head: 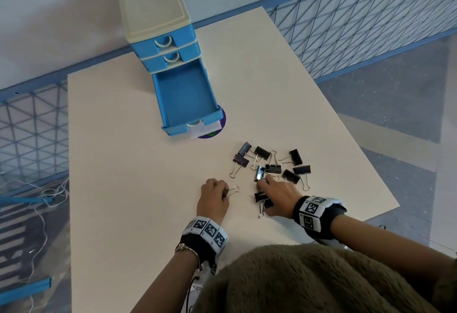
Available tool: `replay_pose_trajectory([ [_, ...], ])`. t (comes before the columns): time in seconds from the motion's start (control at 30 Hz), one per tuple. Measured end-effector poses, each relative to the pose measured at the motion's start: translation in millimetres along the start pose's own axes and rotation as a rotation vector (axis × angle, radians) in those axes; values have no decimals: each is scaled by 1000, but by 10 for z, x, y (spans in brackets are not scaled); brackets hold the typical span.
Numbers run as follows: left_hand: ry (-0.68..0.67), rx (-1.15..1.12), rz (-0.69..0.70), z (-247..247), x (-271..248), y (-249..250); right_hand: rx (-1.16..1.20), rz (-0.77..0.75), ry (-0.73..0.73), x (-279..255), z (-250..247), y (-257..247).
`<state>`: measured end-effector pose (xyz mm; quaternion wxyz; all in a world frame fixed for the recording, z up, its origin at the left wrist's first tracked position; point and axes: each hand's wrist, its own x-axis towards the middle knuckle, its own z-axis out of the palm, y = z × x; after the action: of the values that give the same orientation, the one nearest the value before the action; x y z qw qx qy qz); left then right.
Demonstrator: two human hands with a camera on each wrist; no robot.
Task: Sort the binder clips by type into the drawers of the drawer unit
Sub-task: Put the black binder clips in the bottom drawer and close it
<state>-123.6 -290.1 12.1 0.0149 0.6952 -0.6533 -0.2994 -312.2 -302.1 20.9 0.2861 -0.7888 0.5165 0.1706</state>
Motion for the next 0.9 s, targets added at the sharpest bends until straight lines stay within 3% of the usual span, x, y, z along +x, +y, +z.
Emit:
replay_pose_trajectory([
  [0.23,-34,10,-67,-67,32,-73,20,-14,-12,23,-1,-49],
  [0.47,28,-168,-78,-123,16,-247,151,-21,92,44,-57,-80],
  [0.6,40,-170,-55,-147,-35,-335,371,7,202,29,-195,-107],
  [0.77,-38,53,51,-128,-179,-401,656,42,374,192,-782,-331],
  [0.9,-97,133,97,-136,-248,-451,758,-18,502,582,-1465,-627],
])
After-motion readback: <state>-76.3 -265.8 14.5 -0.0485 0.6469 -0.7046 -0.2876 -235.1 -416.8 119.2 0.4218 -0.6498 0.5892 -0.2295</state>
